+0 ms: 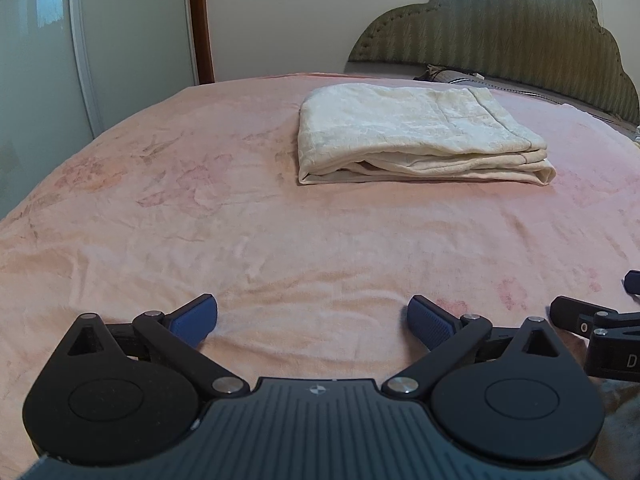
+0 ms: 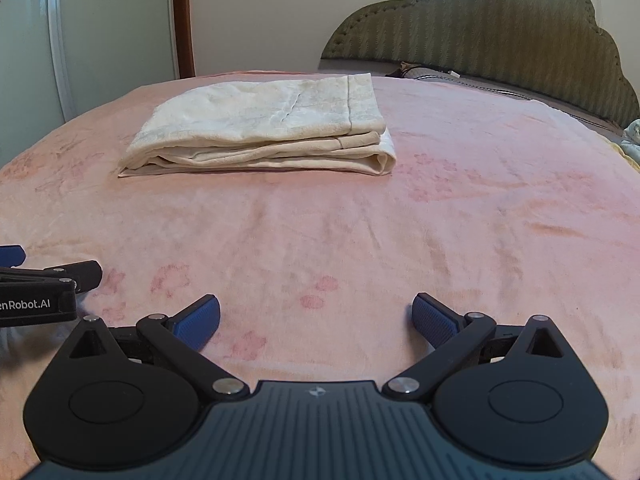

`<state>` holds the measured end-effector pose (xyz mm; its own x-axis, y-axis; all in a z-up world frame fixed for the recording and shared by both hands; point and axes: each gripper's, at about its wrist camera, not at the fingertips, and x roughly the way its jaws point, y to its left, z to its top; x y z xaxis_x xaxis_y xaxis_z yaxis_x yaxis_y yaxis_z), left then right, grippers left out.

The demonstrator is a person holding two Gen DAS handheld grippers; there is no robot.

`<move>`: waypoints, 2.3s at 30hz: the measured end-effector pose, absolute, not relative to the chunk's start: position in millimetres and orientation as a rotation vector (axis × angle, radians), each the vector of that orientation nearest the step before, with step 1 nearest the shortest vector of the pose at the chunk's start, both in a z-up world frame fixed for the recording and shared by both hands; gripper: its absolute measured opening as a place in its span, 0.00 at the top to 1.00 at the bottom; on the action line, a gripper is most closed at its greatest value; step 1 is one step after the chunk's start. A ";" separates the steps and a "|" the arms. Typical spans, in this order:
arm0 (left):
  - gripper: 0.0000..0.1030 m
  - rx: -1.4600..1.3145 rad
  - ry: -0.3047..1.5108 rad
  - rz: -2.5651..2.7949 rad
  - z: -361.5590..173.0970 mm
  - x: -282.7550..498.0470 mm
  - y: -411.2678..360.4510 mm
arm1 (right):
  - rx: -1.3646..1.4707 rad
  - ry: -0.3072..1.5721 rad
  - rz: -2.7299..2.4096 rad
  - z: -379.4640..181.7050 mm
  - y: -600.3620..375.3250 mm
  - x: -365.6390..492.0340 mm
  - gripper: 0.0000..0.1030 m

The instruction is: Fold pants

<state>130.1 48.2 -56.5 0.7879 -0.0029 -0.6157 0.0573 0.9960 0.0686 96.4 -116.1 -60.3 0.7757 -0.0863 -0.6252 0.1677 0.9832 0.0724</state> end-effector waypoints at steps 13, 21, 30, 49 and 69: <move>0.00 0.070 0.651 -0.068 -55.4 127.6 49.1 | 0.139 0.652 -0.153 -59.3 -118.6 95.0 0.00; 0.00 0.070 0.655 -0.091 -55.8 127.7 48.8 | 0.149 0.664 -0.146 -61.1 -119.0 96.0 0.00; 0.00 0.078 0.664 -0.098 -56.9 129.1 47.7 | 0.153 0.664 -0.146 -61.1 -119.5 95.7 0.00; 0.00 0.073 0.666 -0.099 -57.0 129.5 48.0 | 0.153 0.664 -0.146 -61.0 -119.7 95.5 0.00; 0.00 0.073 0.665 -0.100 -57.0 129.6 48.2 | 0.151 0.661 -0.132 -60.4 -118.9 95.4 0.00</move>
